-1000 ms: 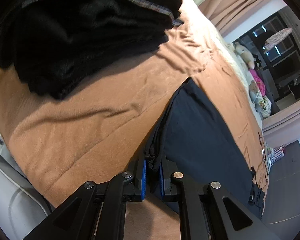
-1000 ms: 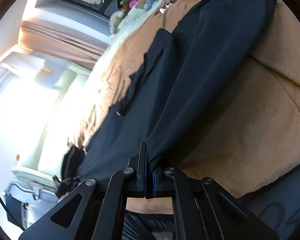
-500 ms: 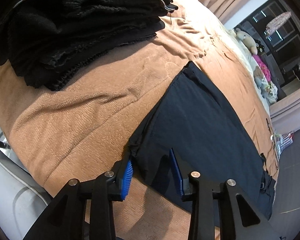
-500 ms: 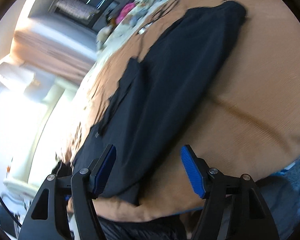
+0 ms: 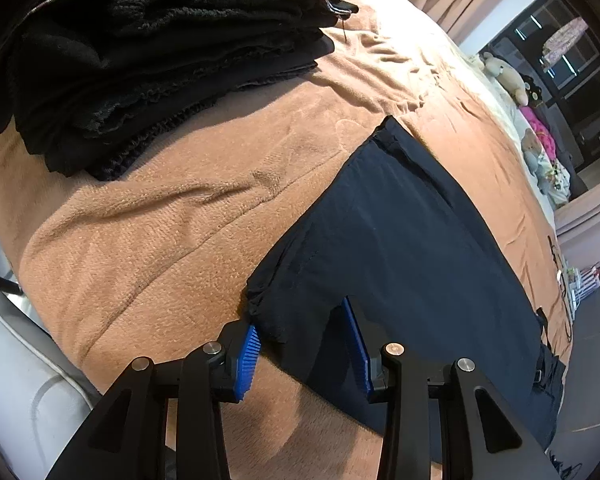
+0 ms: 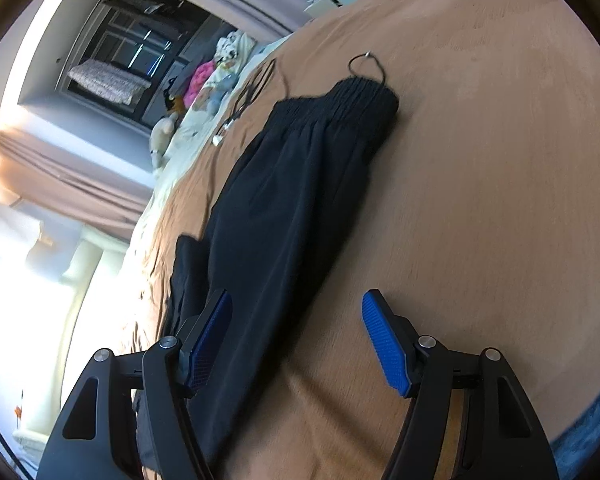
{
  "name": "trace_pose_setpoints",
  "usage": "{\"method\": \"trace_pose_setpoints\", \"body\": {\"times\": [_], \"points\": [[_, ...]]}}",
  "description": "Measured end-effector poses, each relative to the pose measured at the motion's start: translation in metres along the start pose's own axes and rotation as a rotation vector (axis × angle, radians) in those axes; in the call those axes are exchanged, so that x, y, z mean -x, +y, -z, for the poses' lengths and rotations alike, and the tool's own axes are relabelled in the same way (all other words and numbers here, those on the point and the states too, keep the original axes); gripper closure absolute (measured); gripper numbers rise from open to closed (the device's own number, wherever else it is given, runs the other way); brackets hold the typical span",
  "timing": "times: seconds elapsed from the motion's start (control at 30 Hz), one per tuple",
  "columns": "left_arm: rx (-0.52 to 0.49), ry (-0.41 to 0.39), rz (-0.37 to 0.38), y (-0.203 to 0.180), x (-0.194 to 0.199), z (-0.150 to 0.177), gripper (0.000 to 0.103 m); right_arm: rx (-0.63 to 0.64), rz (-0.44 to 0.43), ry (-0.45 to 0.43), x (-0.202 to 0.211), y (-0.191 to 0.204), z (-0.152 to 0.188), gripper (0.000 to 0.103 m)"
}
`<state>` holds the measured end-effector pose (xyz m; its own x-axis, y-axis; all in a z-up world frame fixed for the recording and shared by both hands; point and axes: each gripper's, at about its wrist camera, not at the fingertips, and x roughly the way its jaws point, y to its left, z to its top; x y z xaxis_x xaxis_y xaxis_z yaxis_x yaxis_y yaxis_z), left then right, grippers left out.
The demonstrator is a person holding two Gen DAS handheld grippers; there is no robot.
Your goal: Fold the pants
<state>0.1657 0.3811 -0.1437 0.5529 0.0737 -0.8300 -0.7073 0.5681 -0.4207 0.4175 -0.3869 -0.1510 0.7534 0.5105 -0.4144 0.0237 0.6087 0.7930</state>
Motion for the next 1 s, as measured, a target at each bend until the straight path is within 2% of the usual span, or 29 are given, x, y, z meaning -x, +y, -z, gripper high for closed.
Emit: {"method": "trace_pose_setpoints", "body": {"times": [0.23,0.43,0.5,0.57,0.6,0.67,0.77,1.0], "points": [[0.016,-0.002,-0.015,0.0,-0.004,-0.004,0.063,-0.038,0.026,-0.026,-0.016,0.01,0.013,0.037],[0.026,-0.001,-0.032,-0.003,-0.008,-0.008,0.063,-0.061,0.051,-0.056,-0.004,0.004,0.025,0.037],[0.023,0.0,-0.039,-0.004,-0.009,-0.009,0.063,-0.069,0.064,-0.065,-0.003,0.001,0.025,0.044],[0.017,0.0,-0.046,-0.005,-0.009,-0.01,0.063,-0.091,0.074,-0.067,-0.004,-0.002,0.024,0.064],[0.015,0.0,-0.048,-0.005,-0.009,-0.01,0.063,-0.104,0.068,-0.06,-0.005,-0.002,0.024,0.066],[0.011,0.0,-0.051,-0.006,-0.01,-0.01,0.063,-0.106,0.063,-0.059,0.0,-0.002,0.025,0.077],[0.009,-0.002,-0.051,-0.006,-0.01,-0.011,0.063,-0.072,0.087,-0.087,0.015,0.003,0.031,0.082],[0.012,-0.001,-0.042,-0.005,-0.011,-0.012,0.063,-0.07,0.122,-0.14,0.059,0.008,0.058,0.082]]}}
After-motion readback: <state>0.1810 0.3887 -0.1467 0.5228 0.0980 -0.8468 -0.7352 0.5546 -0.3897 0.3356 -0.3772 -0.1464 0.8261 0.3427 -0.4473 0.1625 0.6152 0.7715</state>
